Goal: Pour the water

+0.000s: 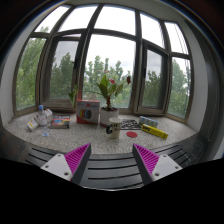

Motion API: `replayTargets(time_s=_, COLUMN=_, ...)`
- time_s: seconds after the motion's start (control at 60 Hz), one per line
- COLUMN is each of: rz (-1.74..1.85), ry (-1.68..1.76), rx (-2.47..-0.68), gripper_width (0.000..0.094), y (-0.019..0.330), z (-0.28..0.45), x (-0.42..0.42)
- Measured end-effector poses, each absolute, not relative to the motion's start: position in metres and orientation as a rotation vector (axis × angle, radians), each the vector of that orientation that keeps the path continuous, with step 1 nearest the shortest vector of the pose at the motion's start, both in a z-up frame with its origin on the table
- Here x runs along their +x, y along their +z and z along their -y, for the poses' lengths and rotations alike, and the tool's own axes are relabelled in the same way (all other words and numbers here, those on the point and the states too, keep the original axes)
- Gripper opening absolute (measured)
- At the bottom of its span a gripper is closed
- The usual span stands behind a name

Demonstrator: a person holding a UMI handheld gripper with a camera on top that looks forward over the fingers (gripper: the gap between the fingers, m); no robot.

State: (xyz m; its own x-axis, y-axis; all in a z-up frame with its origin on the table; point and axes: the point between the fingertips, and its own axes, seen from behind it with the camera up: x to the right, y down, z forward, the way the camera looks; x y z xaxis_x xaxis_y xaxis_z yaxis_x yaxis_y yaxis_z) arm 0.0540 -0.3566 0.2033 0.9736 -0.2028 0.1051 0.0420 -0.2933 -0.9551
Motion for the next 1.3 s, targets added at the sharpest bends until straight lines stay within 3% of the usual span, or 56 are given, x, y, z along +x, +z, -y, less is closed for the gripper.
replayTargets(time_s=0.367, rz=-0.072, ry=-0.276, rx=-1.909, gripper_width=0.0857, y=0.154, z=0.339, x=0.01)
replayTargets(time_s=0.6, rz=-0.006, ry=-0.193, rx=-1.951, gripper_width=0.086, y=0.112, z=0.301, x=-0.109)
replayTargets(time_s=0.9, rz=0.104, ry=-0.01, rx=-1.903, gripper_width=0.0856, y=0.092, z=0.16, x=-0.309)
replayTargets(time_s=1.15, rz=0.094, ry=-0.054, rx=-1.803, gripper_width=0.0846, y=0.096, z=0.016, x=-0.355)
replayTargets(time_s=1.233, rz=0.088, ry=-0.067, rx=-1.8, gripper_width=0.0795, y=0.092, z=-0.019, x=-0.355)
replayTargets(time_s=1.3, rz=0.069, ry=-0.053, rx=-1.791, gripper_width=0.0677, y=0.092, z=-0.038, x=-0.358)
